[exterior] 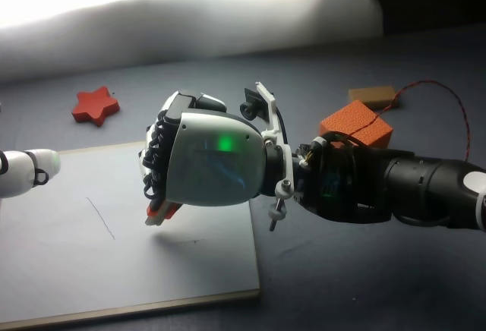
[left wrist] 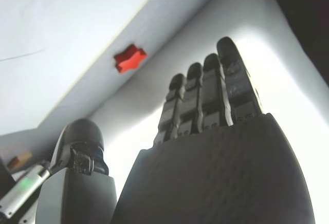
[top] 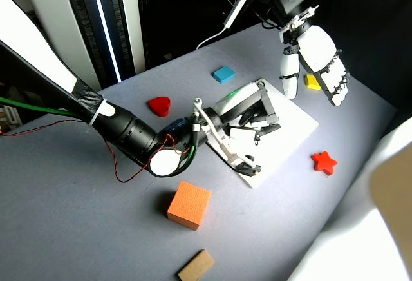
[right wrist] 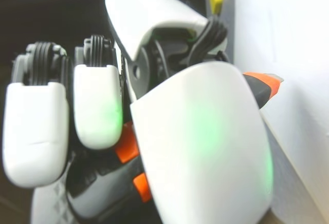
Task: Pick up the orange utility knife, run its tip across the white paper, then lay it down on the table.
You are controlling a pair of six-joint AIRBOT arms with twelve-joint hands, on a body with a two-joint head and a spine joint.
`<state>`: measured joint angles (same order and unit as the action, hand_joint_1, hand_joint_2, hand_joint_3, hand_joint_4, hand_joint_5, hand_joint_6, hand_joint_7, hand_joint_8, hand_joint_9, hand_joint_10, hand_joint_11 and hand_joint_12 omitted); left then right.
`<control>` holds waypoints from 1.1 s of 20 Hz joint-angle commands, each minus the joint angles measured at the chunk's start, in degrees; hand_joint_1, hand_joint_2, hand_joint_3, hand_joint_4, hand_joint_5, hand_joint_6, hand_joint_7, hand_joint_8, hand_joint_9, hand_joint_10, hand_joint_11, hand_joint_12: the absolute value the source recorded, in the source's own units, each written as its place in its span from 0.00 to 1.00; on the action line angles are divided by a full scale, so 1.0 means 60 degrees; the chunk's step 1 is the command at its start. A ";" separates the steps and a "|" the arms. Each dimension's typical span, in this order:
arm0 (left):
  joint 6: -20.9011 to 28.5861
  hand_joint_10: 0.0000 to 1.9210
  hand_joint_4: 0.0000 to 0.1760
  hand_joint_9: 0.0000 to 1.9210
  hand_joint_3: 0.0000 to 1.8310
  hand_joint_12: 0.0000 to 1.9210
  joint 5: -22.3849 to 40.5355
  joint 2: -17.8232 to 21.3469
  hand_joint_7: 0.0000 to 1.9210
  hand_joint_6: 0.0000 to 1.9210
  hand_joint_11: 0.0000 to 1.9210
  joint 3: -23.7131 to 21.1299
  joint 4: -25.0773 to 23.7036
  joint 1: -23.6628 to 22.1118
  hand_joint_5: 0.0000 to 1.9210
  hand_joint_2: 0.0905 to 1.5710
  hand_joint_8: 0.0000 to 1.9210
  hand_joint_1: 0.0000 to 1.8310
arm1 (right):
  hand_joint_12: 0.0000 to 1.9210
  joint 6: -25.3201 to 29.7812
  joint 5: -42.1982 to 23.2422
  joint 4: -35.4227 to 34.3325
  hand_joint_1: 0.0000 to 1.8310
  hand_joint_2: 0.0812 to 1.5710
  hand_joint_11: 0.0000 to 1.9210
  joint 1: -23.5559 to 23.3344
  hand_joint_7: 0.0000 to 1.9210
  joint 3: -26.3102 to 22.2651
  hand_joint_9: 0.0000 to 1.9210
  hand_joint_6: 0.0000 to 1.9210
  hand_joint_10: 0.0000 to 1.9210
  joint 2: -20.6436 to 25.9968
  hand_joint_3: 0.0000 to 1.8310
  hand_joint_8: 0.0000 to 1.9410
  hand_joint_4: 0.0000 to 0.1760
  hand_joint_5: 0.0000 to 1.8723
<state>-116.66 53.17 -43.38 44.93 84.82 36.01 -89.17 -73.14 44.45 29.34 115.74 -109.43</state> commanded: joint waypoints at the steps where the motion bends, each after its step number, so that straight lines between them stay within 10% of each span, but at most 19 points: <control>1: 0.0018 0.00 0.00 0.02 0.00 0.22 0.0674 0.0044 0.02 0.00 0.00 0.0024 -0.0560 -0.0006 0.00 0.77 0.00 0.00 | 1.00 -0.0202 -0.1076 -0.0614 0.84 0.58 0.93 -0.0051 0.85 0.0026 0.90 1.00 1.00 -0.0019 0.37 1.00 1.00 0.78; 22: 0.0018 0.00 0.00 0.00 0.00 0.11 0.0675 0.0045 0.00 0.00 0.00 -0.0079 -0.0559 -0.0063 0.00 0.77 0.00 0.00 | 1.00 0.0212 -0.1506 0.0450 0.82 0.63 0.93 0.0317 0.85 0.0188 0.90 1.00 1.00 0.0335 0.30 1.00 1.00 0.78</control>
<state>-116.68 53.15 -43.42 44.34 84.84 36.01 -87.22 -77.38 49.15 30.87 116.68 -107.94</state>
